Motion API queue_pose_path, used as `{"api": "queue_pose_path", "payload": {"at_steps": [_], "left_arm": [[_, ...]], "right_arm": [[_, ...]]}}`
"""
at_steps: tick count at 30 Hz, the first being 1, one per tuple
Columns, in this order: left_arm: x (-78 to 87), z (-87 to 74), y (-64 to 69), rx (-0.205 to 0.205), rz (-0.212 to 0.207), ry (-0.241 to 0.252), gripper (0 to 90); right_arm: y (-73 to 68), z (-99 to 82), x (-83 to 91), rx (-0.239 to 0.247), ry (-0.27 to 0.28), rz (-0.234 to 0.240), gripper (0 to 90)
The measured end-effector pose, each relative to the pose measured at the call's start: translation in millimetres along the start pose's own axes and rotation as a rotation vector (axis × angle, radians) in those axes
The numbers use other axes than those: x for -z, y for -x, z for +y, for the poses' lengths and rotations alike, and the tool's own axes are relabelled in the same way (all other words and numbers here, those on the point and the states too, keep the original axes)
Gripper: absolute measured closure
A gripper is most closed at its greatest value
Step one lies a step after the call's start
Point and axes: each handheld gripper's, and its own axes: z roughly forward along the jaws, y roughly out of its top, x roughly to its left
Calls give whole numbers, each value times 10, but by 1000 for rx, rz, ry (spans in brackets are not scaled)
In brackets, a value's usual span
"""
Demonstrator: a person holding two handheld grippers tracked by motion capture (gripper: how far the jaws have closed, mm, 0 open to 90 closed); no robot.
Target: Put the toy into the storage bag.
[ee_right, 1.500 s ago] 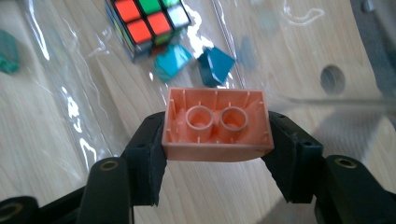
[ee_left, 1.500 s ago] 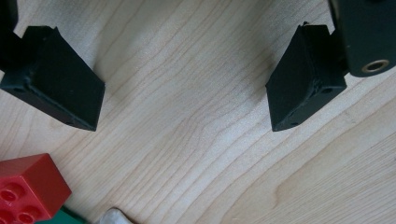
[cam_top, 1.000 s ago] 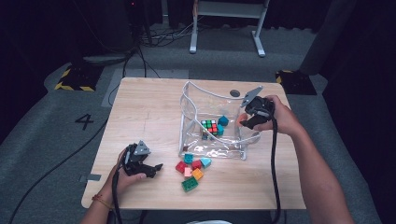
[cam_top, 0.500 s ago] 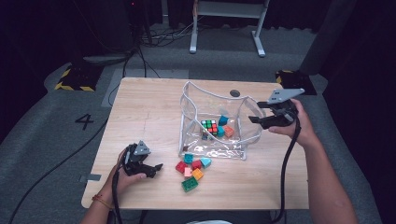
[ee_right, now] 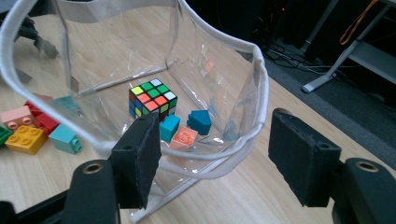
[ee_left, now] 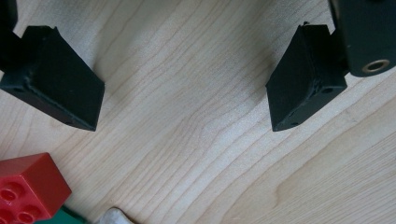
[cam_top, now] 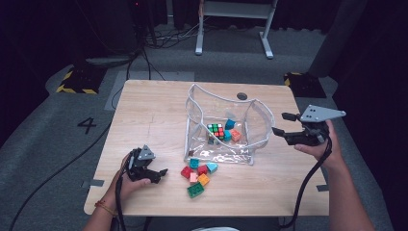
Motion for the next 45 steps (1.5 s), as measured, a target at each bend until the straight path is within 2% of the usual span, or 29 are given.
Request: {"api": "queue_pose_path", "payload": {"at_steps": [10, 18, 26, 30, 35, 37, 41, 45], "left_arm": [[-1, -1, 2, 1, 4, 2, 115], [1, 0, 1, -1, 3, 1, 115], [0, -1, 3, 1, 4, 3, 115], [0, -1, 2, -1, 5, 2, 114], [1, 0, 2, 0, 3, 1, 114], [0, -1, 1, -1, 5, 1, 114], [0, -1, 2, 0, 4, 2, 115], [1, 0, 1, -1, 3, 0, 115]], "right_arm": [[-176, -309, 68, -16, 19, 15, 354], [-348, -561, -35, -15, 10, 28, 372], [-518, -758, -163, -44, 23, 87, 402], [-654, -823, -275, -44, 15, 128, 421], [-841, -880, -496, -5, -30, 197, 434], [-907, -896, -613, -18, -40, 230, 438], [-1066, -896, -818, -6, -63, 237, 442], [-1199, -863, -1033, 19, -64, 264, 442]]}}
